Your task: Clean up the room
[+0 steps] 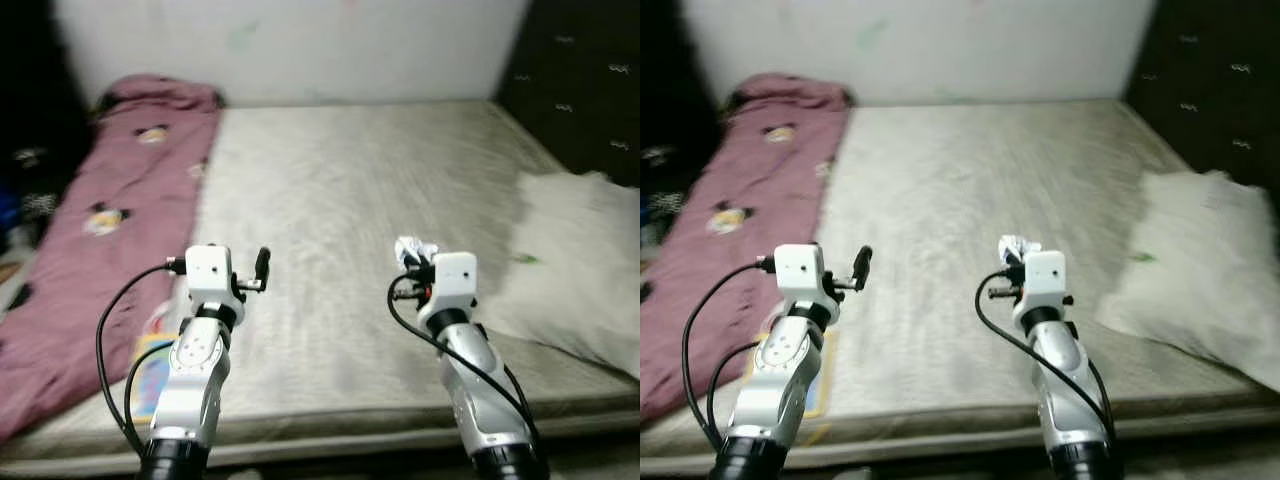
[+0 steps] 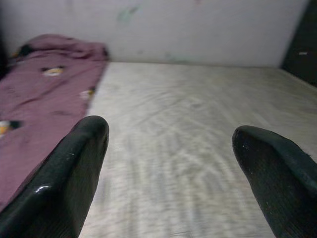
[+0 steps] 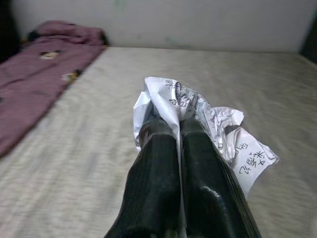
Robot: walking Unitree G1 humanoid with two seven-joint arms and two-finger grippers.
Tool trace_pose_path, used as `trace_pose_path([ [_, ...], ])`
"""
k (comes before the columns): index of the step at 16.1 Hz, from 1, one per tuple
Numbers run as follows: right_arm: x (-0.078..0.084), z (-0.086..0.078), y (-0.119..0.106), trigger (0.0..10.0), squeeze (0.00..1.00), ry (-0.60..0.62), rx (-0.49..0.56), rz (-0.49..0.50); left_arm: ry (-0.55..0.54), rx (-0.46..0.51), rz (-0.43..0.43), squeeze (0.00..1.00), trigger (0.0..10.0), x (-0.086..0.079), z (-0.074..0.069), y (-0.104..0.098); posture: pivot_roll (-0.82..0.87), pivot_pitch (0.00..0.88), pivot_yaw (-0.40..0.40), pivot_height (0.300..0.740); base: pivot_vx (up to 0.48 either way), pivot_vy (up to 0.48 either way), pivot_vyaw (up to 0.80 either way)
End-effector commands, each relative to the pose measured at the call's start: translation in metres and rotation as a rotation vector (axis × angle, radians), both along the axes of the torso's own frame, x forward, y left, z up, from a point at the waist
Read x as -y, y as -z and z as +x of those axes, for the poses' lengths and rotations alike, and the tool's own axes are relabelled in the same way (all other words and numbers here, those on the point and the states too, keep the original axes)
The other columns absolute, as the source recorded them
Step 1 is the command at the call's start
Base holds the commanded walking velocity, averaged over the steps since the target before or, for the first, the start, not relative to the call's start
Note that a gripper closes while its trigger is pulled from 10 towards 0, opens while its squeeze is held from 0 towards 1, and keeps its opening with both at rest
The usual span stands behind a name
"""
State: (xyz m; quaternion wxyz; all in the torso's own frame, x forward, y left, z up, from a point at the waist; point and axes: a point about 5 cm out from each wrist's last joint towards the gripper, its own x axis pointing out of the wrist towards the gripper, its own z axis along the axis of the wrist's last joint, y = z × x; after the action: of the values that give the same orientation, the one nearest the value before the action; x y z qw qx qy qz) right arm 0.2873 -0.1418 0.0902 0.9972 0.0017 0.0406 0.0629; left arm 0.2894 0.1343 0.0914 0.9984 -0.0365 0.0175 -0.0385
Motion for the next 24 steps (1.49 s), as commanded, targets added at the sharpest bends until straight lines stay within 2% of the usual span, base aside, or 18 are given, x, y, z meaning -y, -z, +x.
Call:
trace_pose_path([
  [1, -0.0104, 0.0025, -0.0050, 10.0, 0.00, -0.032, 0.021, 0.019, -0.027, -0.015, 0.010, 0.00, 10.0, -0.0090, 0.0016, 0.0014, 0.00, 0.014, 0.030, 0.740, 0.000, 0.480, 0.73],
  [4, -0.0095, 0.0037, -0.0052, 10.0, 0.00, -0.029, 0.019, 0.020, -0.023, -0.016, -0.013, 0.00, 10.0, -0.0095, 0.0015, 0.0017, 0.00, 0.011, 0.032, 0.740, 0.000, 0.480, 0.00],
  [9, -0.0121, 0.0041, -0.0062, 10.0, 0.00, -0.041, 0.025, 0.033, -0.021, -0.017, -0.008, 0.00, 10.0, -0.0083, 0.0022, 0.0017, 0.00, 0.010, 0.033, 0.740, 0.000, 0.480, 0.00],
  [12, -0.0152, 0.0036, -0.0088, 10.0, 0.00, -0.067, 0.046, 0.014, -0.035, -0.022, -0.003, 0.00, 10.0, -0.0096, 0.0029, 0.0021, 0.00, 0.012, 0.034, 0.740, 0.000, 0.480, 0.42],
  [24, -0.0148, 0.0041, -0.0059, 10.0, 0.00, -0.055, 0.028, 0.040, -0.009, -0.026, -0.022, 0.00, 10.0, -0.0064, 0.0035, 0.0015, 0.00, 0.013, 0.037, 0.740, 0.000, 0.480, 0.00],
])
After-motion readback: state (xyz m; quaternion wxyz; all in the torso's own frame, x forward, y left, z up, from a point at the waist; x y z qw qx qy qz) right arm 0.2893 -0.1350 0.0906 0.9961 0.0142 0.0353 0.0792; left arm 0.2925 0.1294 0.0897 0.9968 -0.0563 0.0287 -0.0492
